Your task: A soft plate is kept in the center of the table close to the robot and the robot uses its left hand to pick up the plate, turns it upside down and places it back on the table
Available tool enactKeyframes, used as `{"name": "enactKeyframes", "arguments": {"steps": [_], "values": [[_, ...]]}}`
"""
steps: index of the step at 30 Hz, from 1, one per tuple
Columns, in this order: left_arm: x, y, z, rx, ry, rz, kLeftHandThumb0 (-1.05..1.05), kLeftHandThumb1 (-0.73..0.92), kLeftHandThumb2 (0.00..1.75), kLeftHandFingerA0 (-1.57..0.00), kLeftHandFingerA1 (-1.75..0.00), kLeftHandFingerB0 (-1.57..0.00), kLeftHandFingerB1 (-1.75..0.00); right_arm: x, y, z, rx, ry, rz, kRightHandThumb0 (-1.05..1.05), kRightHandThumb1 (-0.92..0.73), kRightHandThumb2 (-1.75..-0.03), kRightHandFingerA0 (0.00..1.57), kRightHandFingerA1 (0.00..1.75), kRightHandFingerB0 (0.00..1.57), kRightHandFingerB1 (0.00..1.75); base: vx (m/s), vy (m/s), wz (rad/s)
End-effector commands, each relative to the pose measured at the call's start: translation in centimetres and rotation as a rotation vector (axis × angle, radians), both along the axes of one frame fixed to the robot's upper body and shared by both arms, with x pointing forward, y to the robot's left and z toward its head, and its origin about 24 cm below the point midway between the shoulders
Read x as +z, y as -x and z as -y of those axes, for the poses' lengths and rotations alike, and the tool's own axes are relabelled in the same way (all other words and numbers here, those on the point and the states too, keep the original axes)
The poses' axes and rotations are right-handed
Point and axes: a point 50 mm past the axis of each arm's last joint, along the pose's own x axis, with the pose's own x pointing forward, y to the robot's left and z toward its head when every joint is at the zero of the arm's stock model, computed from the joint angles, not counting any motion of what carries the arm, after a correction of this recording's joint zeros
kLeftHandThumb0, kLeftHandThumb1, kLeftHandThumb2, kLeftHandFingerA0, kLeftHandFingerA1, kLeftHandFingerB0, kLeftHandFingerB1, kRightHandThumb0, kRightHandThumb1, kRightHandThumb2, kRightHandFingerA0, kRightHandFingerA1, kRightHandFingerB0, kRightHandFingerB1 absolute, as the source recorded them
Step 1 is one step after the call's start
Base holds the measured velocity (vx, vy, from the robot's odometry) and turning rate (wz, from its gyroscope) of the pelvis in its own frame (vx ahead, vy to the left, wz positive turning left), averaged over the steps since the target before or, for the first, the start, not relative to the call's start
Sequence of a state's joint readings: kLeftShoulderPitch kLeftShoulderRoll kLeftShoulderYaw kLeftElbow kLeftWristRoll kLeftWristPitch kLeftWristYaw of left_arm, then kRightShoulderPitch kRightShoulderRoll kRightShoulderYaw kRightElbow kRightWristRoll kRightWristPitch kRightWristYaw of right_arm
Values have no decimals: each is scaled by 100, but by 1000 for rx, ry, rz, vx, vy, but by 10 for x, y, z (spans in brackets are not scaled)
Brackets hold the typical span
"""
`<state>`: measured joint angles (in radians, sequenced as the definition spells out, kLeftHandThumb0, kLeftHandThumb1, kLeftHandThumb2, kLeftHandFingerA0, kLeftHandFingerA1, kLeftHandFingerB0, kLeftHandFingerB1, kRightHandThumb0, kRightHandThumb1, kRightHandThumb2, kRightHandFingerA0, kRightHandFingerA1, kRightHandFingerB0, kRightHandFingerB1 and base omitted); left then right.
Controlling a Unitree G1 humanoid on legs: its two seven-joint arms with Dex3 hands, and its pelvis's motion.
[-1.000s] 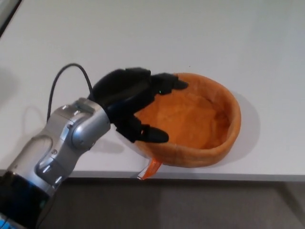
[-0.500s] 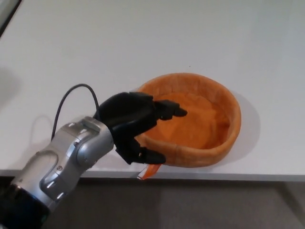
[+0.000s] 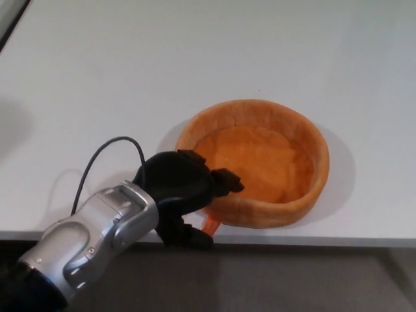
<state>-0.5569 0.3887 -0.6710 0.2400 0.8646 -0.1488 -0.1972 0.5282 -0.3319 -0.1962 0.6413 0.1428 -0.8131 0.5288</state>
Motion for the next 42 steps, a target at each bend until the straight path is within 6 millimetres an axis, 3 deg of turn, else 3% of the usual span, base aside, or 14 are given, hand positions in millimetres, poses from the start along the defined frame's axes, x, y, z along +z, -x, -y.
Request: {"name": "enactKeyframes", "arguments": {"steps": [1,6,8,11,12,13,15,18,19,21,22,38,39,42], "values": [[2,-19,-10,94,-204,140,-95,74,64,-29,-35,-23,-28,5,1,-3,16,13,22,-66,-86,-67,48,36,36,33,0,0,0],[6,-22,-11,96,-253,169,-88,53,92,-36,-46,-26,-42,8,-2,-2,22,20,21,-64,-87,-67,50,36,36,32,0,0,0],[7,-22,-12,84,-256,198,-87,65,60,-54,-43,-36,-31,8,-2,-1,13,5,13,-62,-87,-67,49,36,37,32,0,0,0],[6,-20,-16,10,-214,337,-82,47,91,-88,-94,-72,-60,7,-3,1,20,26,23,-58,-88,-67,52,36,38,32,0,0,0],[6,-21,-16,-1,-201,356,-59,54,56,-90,-132,-85,-72,5,-4,1,8,10,15,-57,-87,-67,53,36,38,32,0,0,0],[4,-21,-17,-15,-197,385,-44,38,84,-132,-143,-98,-118,5,-4,1,1,0,8,-58,-86,-66,55,37,38,32,0,0,0],[3,-21,-17,-50,-219,420,-45,54,57,-102,-175,-83,-156,5,-2,1,-3,-6,-1,-59,-86,-66,55,37,38,32,0,0,0],[3,-21,-20,-66,-215,397,-44,40,82,-128,-145,-96,-123,9,-2,-1,3,-11,-6,-62,-71,-101,47,53,32,48,0,0,0],[4,-21,-20,-66,-217,392,-44,41,83,-128,-145,-94,-122,10,-2,-1,3,-16,-7,-59,-86,-67,56,37,39,32,0,0,0],[4,-21,-22,-69,-200,393,-40,58,60,-96,-175,-77,-150,10,-2,-1,2,-24,-10,-60,-70,-100,47,53,33,48,0,0,0],[3,-21,-22,-72,-203,399,-42,58,57,-96,-174,-76,-152,11,-2,-1,2,-23,-11,-59,-86,-67,57,37,39,33,0,0,0],[1,-18,-19,-23,7,254,-42,43,86,-121,-142,-99,-128,8,-3,-1,-7,-32,-24,-60,-70,-99,51,55,33,48,0,0,0],[1,-13,-14,10,109,154,-32,64,58,-87,-175,-70,-169,9,-3,0,-4,-30,-23,-61,-70,-99,51,54,33,48,0,0,0],[3,-6,-8,31,285,5,-28,58,58,-85,-175,-72,-168,15,-6,2,-8,-32,1,-62,-70,-100,51,55,32,48,0,0,0]]}}
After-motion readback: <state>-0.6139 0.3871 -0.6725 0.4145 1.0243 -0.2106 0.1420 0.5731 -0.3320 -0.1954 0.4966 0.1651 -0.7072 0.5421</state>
